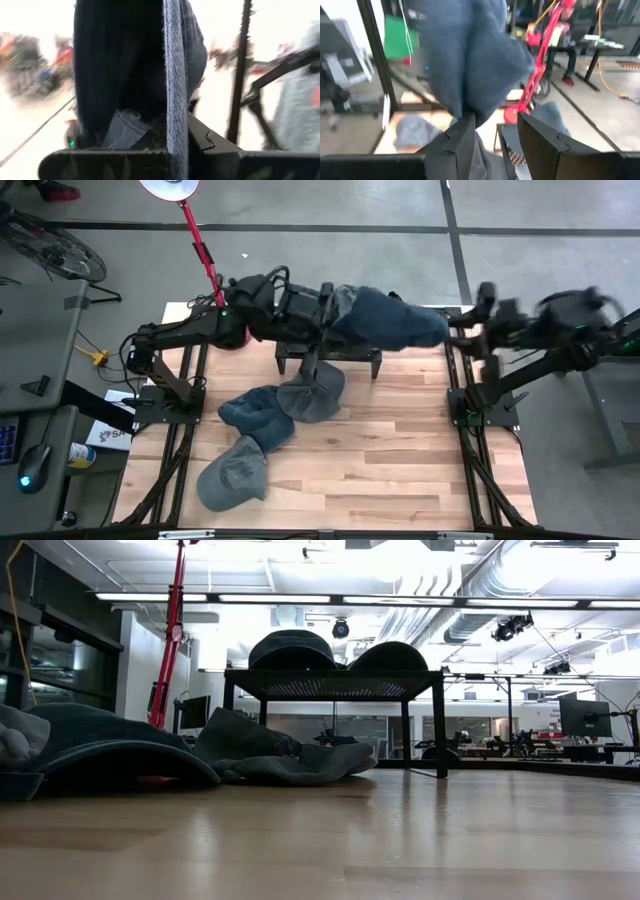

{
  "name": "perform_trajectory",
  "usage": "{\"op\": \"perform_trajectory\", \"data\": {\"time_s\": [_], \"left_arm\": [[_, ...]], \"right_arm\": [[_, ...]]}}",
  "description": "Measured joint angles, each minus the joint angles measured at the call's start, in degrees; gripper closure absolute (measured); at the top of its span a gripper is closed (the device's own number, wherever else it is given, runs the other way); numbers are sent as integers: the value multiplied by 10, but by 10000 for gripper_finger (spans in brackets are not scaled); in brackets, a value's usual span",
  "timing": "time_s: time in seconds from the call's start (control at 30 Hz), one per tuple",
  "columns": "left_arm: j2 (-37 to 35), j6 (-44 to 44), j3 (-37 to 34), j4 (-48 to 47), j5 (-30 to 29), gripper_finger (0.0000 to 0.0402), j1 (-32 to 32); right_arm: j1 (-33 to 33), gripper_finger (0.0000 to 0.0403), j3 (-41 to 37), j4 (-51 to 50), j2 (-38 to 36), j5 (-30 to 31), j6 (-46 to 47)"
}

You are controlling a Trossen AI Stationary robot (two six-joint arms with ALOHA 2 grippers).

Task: Pick & Place hat
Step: Stack the right blue cap on top of the blue cap on the shelf

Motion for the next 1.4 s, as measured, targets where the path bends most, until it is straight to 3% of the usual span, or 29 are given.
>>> {"op": "perform_trajectory", "data": {"time_s": [0.13, 0.2, 0.37, 0.57, 0.63, 0.83, 1.2, 1.4], "left_arm": [[-5, -3, -2, -106, -90, 396, 0], [-4, -13, -3, -115, -104, 396, 1], [-6, -5, -2, 35, -31, 396, 0], [-15, 22, -2, 143, -22, 396, 1], [-15, 22, -2, 166, 5, 396, 2], [-8, 24, -2, 186, 44, 396, 0], [4, -3, -3, 207, 120, 396, 0], [4, -9, -3, 207, 137, 396, 0]], "right_arm": [[0, 263, 14, 5, -30, 14, 7], [0, 263, 17, 5, -38, 34, 7], [0, 263, 15, -53, -42, 40, 11], [0, 263, 15, -72, -22, 25, 33], [0, 263, 15, -59, -9, 6, 29], [0, 263, 15, 1, 61, -41, -17], [-10, 263, 14, 178, 139, -21, -116], [-42, 263, 15, 216, 137, -107, -108]]}}
